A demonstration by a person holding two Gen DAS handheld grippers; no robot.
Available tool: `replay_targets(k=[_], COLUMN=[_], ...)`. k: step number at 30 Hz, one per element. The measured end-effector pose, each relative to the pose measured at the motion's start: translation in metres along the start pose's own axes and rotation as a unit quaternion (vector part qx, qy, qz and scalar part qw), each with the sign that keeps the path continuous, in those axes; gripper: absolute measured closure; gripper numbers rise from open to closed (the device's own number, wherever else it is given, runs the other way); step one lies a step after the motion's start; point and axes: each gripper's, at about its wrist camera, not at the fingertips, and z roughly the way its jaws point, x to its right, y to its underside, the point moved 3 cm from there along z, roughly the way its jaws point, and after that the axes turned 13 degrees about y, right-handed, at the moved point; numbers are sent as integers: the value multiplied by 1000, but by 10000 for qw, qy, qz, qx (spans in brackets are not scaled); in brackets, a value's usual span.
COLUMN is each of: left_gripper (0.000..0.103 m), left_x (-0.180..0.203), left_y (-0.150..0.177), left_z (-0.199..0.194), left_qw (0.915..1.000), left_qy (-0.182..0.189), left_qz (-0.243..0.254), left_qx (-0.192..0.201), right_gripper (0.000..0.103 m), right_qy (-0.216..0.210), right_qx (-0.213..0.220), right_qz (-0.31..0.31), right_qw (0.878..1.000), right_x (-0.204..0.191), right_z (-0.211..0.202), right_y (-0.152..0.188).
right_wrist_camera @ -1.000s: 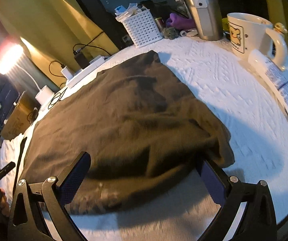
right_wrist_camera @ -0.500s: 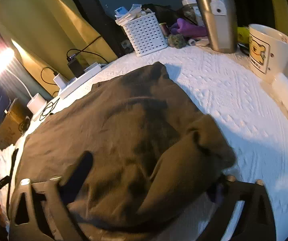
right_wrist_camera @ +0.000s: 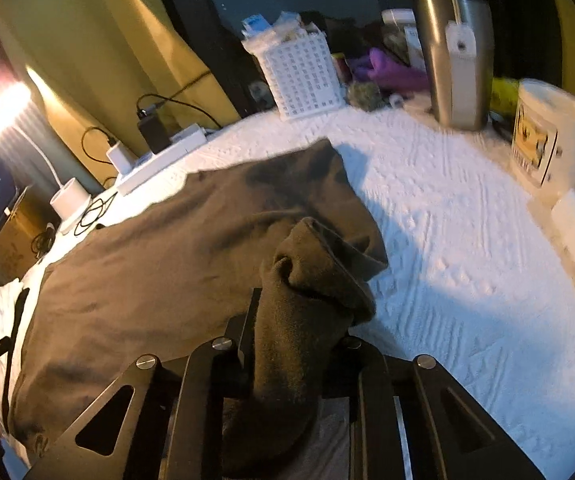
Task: Fold small clothes
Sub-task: 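Grasp the t-shirt side edge with the right gripper and fold it inward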
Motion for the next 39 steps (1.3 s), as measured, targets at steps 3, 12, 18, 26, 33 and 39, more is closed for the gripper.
replay_targets(k=[3, 12, 18, 26, 33, 39], left_gripper=[35, 35, 35, 35, 35, 35], left_x=[-2, -8, -19, -36, -46, -47], left_y=[-1, -8, -9, 1, 11, 21], left_z=[-5, -32, -49, -63, -66, -68], left_qw=[9999, 9974, 9966, 9970, 9975, 9979], left_qy=[41, -176, -108, 2, 40, 70], left_qz=[28, 490, 522, 379, 254, 201], left_qx=[100, 495, 631, 680, 658, 613], right_gripper=[85, 88, 89, 89, 89, 88], right_qy=[-55, -444, -809, -1141, -1323, -1196], right_qx=[189, 679, 742, 422, -14, -271], right_qz=[-118, -871, -1540, -2256, -2847, -3215], right_qw=[9997, 9929, 9820, 9666, 9495, 9390], right_x=[-14, -101, -180, -256, -298, -311], right_z=[-17, -60, -76, -73, -66, -62], right_y=[-11, -34, -14, 36, 87, 121])
